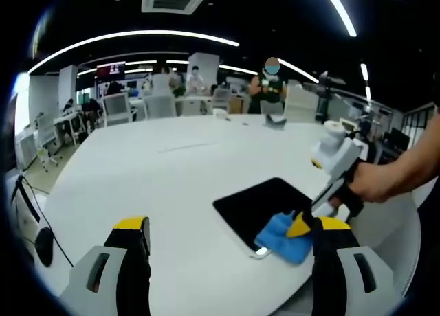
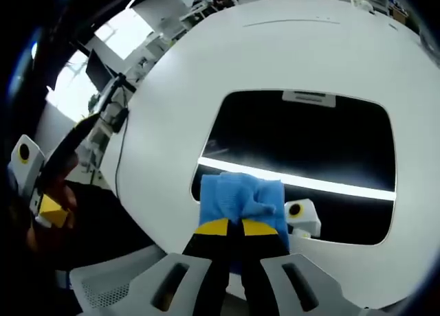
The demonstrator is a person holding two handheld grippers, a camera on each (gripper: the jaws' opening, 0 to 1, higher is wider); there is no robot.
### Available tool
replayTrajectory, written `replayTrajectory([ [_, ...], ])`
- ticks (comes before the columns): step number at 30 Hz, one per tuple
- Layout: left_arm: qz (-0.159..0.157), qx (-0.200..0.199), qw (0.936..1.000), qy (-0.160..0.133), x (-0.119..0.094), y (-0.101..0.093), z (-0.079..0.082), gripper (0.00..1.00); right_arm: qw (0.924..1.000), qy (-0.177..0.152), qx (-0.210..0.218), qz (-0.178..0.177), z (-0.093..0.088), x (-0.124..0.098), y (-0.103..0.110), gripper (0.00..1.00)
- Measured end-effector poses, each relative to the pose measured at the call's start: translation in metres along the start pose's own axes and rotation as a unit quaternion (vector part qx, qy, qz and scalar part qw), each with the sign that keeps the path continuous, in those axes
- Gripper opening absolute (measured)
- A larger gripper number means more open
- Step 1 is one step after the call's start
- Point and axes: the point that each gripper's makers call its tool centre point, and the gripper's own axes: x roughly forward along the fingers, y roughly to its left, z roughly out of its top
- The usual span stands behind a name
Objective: Wipe the mirror surface with the cleaning cloth until all visible marks leave the cleaned area.
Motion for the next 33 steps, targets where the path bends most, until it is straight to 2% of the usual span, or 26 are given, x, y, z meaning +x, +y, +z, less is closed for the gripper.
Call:
replayTrajectory([
  [11, 0.003, 0.001, 1.0, -0.004, -0.002, 0.003, 0.003, 0.99, 0.9999, -0.001, 0.013, 0.004, -0.001, -0.004, -0.004, 0.0],
  [15, 0.002, -0.001, 1.0, 0.0, 0.0, 0.001, -0.001, 0.99, 0.9998, -0.002, 0.018, 0.004, -0.002, -0.006, -0.008, 0.0],
  [33, -0.004, 0.003, 1.0, -0.004, 0.005, -0.005, 0.002, 0.99, 0.9995, -0.004, 0.031, 0.0, -0.003, -0.015, -0.023, 0.0],
])
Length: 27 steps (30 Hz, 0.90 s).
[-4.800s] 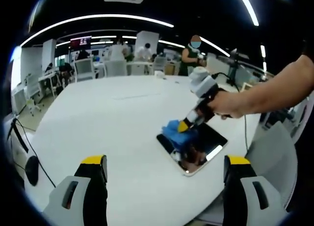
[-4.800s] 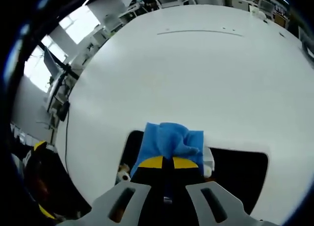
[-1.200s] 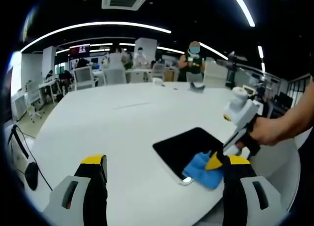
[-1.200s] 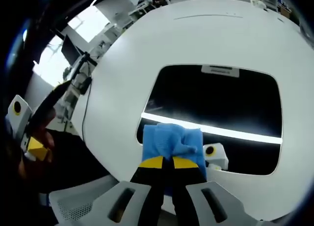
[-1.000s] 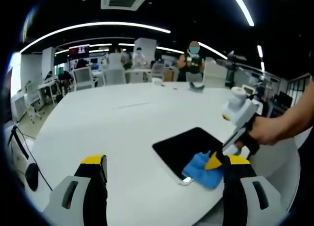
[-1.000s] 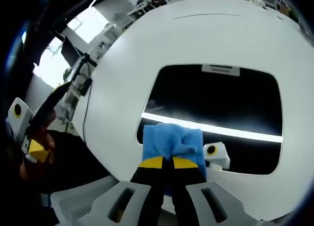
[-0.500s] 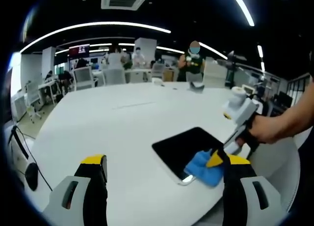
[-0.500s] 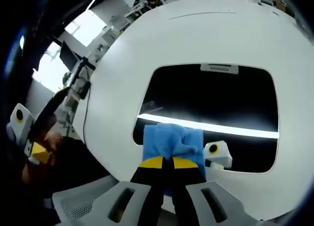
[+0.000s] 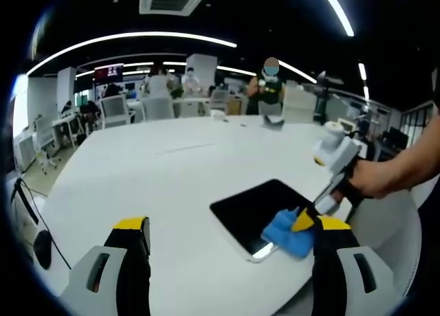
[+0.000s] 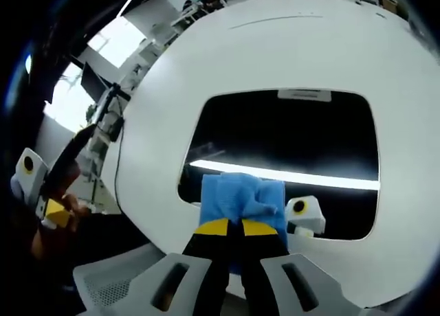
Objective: Wipe the mirror surface with the cleaning cloth until all visible marks leave the cleaned area.
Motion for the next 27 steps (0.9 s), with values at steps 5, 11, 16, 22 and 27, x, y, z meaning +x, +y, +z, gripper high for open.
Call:
replayTrajectory([
  [5, 0.001, -0.001, 1.0, -0.002, 0.0, 0.0, 0.001, 0.99, 1.0, 0.0, 0.004, -0.003, 0.0, -0.003, -0.005, 0.0],
  [11, 0.002, -0.003, 1.0, -0.001, 0.0, 0.0, -0.001, 0.99, 0.9999, -0.001, 0.011, -0.003, 0.0, -0.004, -0.011, 0.0],
  [16, 0.0, -0.003, 1.0, -0.002, 0.001, -0.001, 0.0, 0.99, 0.9999, -0.001, 0.012, -0.003, 0.0, -0.004, -0.012, 0.0],
  [22, 0.0, -0.004, 1.0, -0.002, 0.003, -0.001, 0.0, 0.99, 0.9999, -0.001, 0.013, -0.002, -0.001, -0.006, -0.01, 0.0],
  [27, -0.001, -0.004, 1.0, -0.001, 0.003, -0.001, -0.001, 0.99, 0.9999, 0.0, 0.013, -0.002, -0.002, -0.006, -0.009, 0.0],
])
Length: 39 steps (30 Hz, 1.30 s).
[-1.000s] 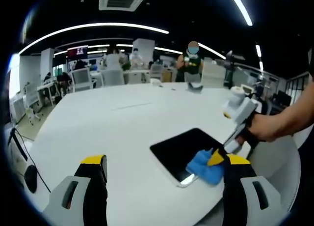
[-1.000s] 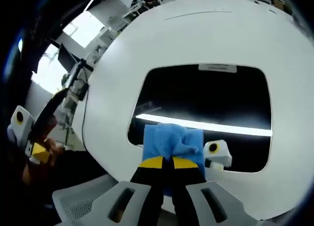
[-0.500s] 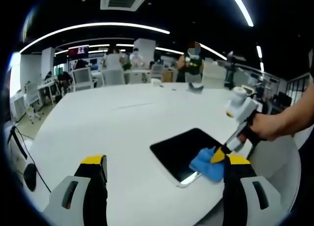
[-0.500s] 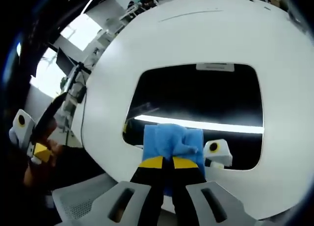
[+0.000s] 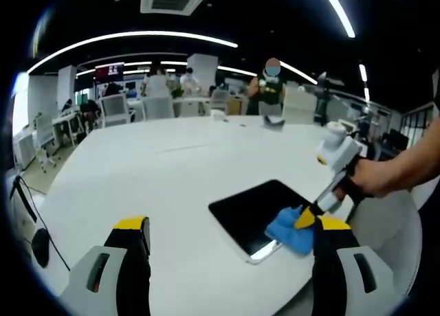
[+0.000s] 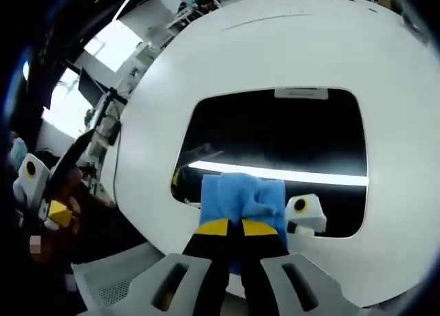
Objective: Wipe the mirror surface with the cleaning cloth until all visible marks leave the cleaned area.
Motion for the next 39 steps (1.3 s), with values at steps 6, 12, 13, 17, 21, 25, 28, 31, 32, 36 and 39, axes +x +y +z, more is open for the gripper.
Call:
replayTrajectory([
  [6, 0.001, -0.001, 1.0, 0.001, 0.0, 0.001, -0.001, 0.99, 1.0, 0.003, 0.002, 0.0, 0.002, 0.002, -0.001, 0.0],
  [12, 0.002, -0.002, 1.0, 0.001, 0.0, 0.002, -0.001, 0.99, 1.0, 0.005, 0.005, 0.0, 0.005, 0.003, -0.001, 0.0],
  [13, 0.002, -0.002, 1.0, 0.001, 0.001, 0.002, -0.001, 0.99, 1.0, 0.004, 0.005, 0.0, 0.006, 0.003, -0.002, 0.0],
  [17, 0.001, -0.001, 1.0, 0.001, 0.001, 0.001, -0.001, 0.99, 1.0, 0.003, -0.003, -0.004, 0.011, 0.005, -0.003, 0.0],
  [21, 0.001, -0.001, 1.0, 0.003, 0.001, 0.001, -0.004, 0.99, 0.9998, 0.004, -0.014, -0.011, 0.014, 0.007, -0.004, 0.0],
  [25, 0.002, -0.001, 1.0, 0.004, 0.0, 0.002, -0.006, 0.99, 0.9998, 0.004, -0.015, -0.012, 0.016, 0.007, -0.005, 0.0],
  [28, 0.003, 0.0, 1.0, 0.003, -0.001, 0.002, -0.005, 0.99, 0.9998, 0.004, -0.015, -0.013, 0.019, 0.008, -0.005, 0.0],
  [31, 0.004, 0.0, 1.0, 0.002, -0.001, 0.003, -0.005, 0.99, 0.9998, 0.004, -0.016, -0.014, 0.021, 0.008, -0.006, 0.0],
  [32, 0.004, 0.0, 1.0, 0.002, -0.001, 0.003, -0.005, 0.99, 0.9997, 0.003, -0.017, -0.015, 0.023, 0.008, -0.006, 0.0],
  [36, 0.004, 0.002, 1.0, 0.003, -0.001, 0.003, -0.005, 0.99, 0.9997, 0.004, -0.017, -0.017, 0.029, 0.01, -0.008, 0.0],
  [39, 0.004, 0.002, 1.0, 0.004, -0.001, 0.003, -0.005, 0.99, 0.9997, 0.003, -0.017, -0.018, 0.034, 0.011, -0.009, 0.0],
])
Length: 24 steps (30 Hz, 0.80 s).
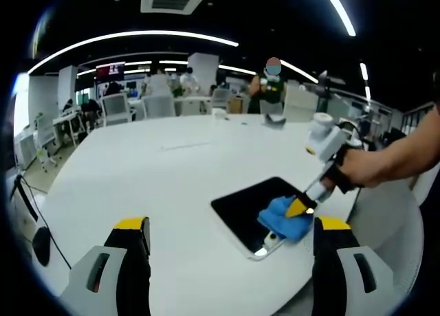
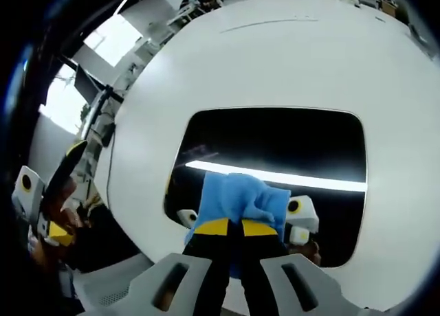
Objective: Wipe the mirror surface with the cleaning cloth until all visible marks leave the cleaned area.
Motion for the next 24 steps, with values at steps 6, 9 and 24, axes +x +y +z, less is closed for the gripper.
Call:
replayTrajectory([
  [6, 0.0, 0.001, 1.0, 0.003, 0.0, 0.0, 0.0, 0.99, 1.0, -0.001, -0.001, 0.0, 0.008, 0.001, -0.002, 0.0],
  [9, 0.002, 0.0, 1.0, 0.002, 0.001, 0.003, 0.001, 0.99, 1.0, 0.0, -0.004, -0.002, 0.013, 0.003, -0.004, 0.0],
  [24, 0.003, -0.002, 1.0, 0.002, 0.003, 0.005, -0.003, 0.99, 1.0, -0.002, 0.001, 0.003, 0.044, 0.011, -0.013, 0.0],
])
